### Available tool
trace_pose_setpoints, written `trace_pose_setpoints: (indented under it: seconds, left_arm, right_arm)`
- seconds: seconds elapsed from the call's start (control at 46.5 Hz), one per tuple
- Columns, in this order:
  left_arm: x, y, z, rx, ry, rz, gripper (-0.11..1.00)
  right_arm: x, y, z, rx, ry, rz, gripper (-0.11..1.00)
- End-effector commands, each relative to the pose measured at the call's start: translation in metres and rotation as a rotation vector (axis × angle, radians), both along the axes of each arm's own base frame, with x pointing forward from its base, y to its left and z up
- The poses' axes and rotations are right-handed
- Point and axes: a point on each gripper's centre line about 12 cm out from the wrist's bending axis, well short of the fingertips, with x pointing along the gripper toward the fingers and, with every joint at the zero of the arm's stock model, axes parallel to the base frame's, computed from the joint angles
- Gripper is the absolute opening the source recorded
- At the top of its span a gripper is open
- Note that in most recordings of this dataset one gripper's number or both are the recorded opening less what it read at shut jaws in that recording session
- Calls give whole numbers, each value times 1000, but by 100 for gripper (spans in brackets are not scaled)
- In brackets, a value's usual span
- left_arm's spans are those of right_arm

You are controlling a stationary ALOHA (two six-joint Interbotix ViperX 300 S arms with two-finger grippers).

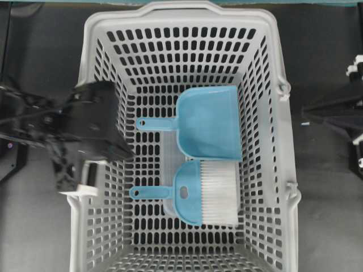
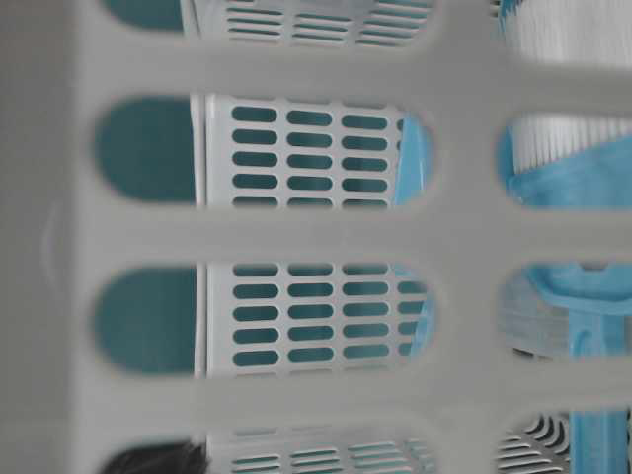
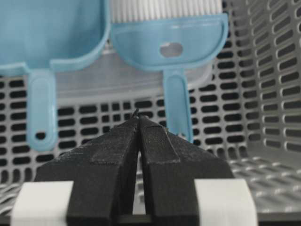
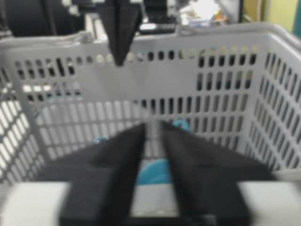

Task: Pick up the hand brush from the shopping basket with the left arm.
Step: 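Move the left gripper over the basket toward the blue brush handle, then lower the left gripper around the brush handle and close it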

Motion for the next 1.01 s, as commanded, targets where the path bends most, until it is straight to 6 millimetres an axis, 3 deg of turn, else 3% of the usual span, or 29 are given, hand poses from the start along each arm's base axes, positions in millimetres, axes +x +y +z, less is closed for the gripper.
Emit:
trace_pose_setpoints:
  seconds: [0.0,0.172,0.236,0.301,0.494,0.988]
  left_arm:
    - [10,-4,8,-14,-16,8,13]
    - [25,-14,-10,-41,57,35,65]
    - [30,-17,-20,-39,92,37,80]
    - [34,-22,-32,-36,125,31,90]
    - [47,-33,-66,-34,211,37,89]
    - [64,-45,-122,-30,352,75,90]
  right_arm:
    - [2,0,5,15,-9,0,31]
    - [2,0,4,57,-4,-3,72]
    - [2,0,4,63,-3,-3,78]
    - [2,0,3,69,-3,-4,78]
    - [0,0,1,67,-4,-4,76]
    - [-1,0,-2,70,7,-4,76]
